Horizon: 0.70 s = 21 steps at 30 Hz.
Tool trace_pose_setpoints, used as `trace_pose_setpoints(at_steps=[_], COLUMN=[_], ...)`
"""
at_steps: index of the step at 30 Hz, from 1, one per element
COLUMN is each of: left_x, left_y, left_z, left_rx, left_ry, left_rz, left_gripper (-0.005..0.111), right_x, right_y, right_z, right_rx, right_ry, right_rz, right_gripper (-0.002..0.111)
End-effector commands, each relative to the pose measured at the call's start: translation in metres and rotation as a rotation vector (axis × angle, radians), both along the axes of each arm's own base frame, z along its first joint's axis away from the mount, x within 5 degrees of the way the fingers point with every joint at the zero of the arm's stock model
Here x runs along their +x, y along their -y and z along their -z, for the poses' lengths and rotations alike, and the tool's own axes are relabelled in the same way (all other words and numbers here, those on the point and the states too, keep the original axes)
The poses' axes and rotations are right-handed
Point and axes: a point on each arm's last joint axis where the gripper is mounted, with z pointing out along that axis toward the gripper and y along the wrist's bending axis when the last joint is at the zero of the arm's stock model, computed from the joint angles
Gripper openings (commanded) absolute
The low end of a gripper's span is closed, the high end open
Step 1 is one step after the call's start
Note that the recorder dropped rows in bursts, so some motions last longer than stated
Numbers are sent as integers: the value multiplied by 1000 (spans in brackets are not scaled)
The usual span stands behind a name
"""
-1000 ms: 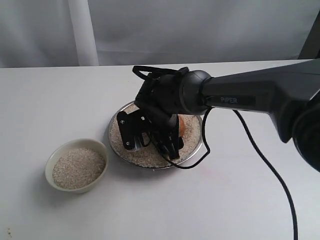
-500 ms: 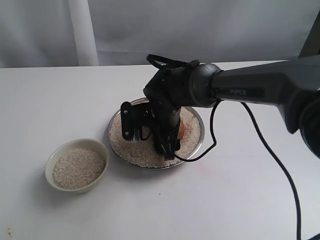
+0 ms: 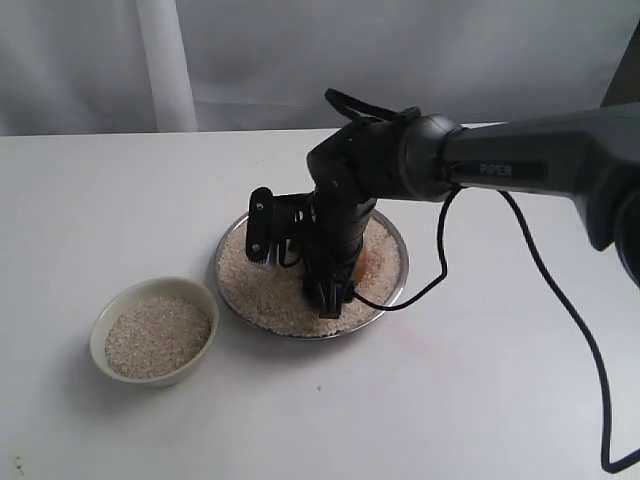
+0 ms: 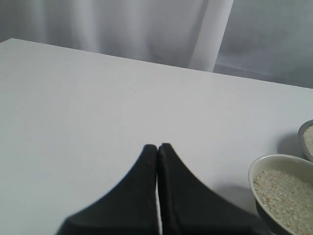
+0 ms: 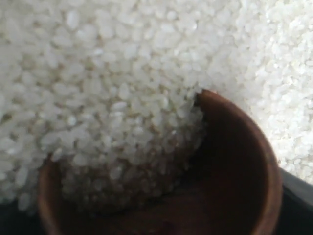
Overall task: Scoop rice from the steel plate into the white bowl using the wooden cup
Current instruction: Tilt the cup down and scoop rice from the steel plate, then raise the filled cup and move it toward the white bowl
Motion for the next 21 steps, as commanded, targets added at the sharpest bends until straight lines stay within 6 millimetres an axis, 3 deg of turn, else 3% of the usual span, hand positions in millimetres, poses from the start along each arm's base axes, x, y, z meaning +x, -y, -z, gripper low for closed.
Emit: trace_pose_setpoints(at_steps=[1,21], left_x=[0,0], left_y=[1,1], left_z=[-2,-2], left_rx=[-7,-7], left_ry=[10,10], left_rz=[8,8], left_gripper=[0,0], right_x=[0,19], right_y=[1,23], right_z=[-11,-16], right_rx=[116,284], right_ry=[-46,-114], right_rz=[55,115], right_gripper=[0,0])
